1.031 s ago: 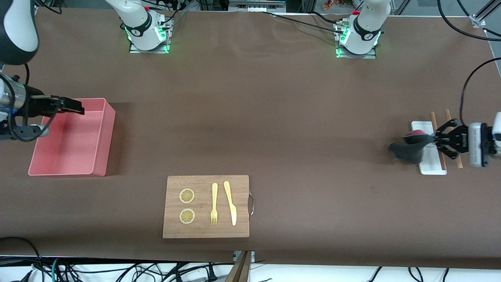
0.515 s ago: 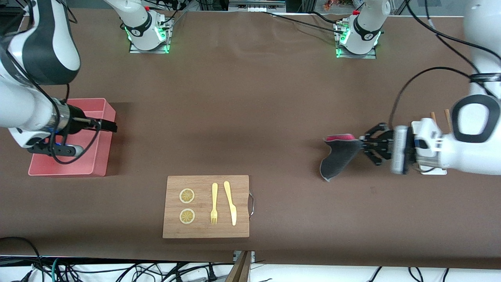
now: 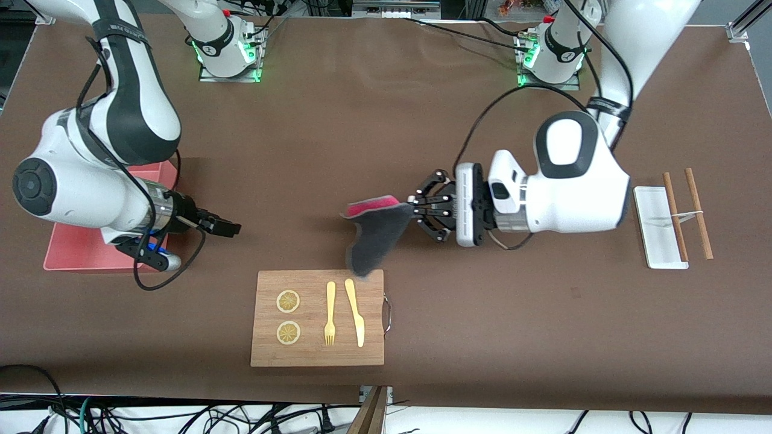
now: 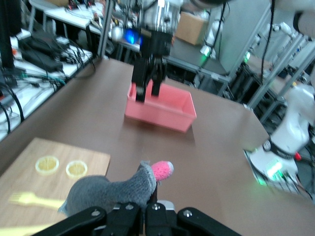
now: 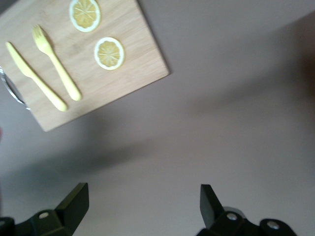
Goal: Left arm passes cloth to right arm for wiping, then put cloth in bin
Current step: 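Carry the cloth to mid-table with the left gripper while the right gripper approaches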
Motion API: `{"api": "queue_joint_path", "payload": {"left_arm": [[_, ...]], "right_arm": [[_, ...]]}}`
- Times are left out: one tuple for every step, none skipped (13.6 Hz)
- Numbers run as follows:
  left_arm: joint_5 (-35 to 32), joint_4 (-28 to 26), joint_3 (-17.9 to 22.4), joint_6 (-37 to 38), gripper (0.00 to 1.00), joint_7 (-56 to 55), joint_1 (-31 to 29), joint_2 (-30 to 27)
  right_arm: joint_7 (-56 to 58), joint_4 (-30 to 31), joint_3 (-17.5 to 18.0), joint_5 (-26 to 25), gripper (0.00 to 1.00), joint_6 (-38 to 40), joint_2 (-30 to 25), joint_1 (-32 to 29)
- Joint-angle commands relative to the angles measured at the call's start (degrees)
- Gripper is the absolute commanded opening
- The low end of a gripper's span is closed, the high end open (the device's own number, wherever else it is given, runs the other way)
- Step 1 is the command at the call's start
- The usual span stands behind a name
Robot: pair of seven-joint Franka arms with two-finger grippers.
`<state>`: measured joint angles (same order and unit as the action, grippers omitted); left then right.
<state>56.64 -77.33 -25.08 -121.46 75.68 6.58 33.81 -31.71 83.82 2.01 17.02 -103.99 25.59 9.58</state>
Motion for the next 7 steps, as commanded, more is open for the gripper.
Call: {"api": "queue_joint_path", "payload": {"left_arm": [[7.32, 2.45, 0.82, -5.70, 0.00, -1.24, 5.00, 0.46], [8.13, 2.71, 0.73, -8.68, 0.00, -1.24, 6.15, 0.46], [8.14, 3.50, 0.73, -10.27, 0.00, -2.02, 7.21, 0.46], [8.14, 4.37, 0.82, -10.38, 0.00, -4.12, 7.74, 0.46], [7.70, 5.25, 0.91, -10.38, 0.00, -6.05, 8.10, 0.46], [7.79, 5.52, 0.91, -10.46, 0.00, -6.51, 8.19, 0.46], [7.87, 5.61, 0.82, -11.16, 0.00, -6.51, 8.45, 0.46]], "right_arm": [[-4.05, -0.94, -0.25, 5.28, 1.00, -2.69, 0.51, 0.62], [-5.72, -1.03, -0.25, 6.61, 1.00, -3.58, 0.51, 1.14], [-7.21, -1.20, -0.25, 7.06, 1.00, -4.37, 0.51, 1.32], [-8.62, -1.29, -0.16, 7.59, 1.00, -4.73, 0.43, 1.84], [-9.68, -1.38, -0.16, 8.81, 1.00, -5.43, 0.42, 2.02], [-10.56, -1.38, 0.53, 10.47, 1.00, -6.39, 0.34, 2.11], [-11.96, -1.47, 1.15, 12.23, 1.00, -7.18, 0.34, 2.11]]}}
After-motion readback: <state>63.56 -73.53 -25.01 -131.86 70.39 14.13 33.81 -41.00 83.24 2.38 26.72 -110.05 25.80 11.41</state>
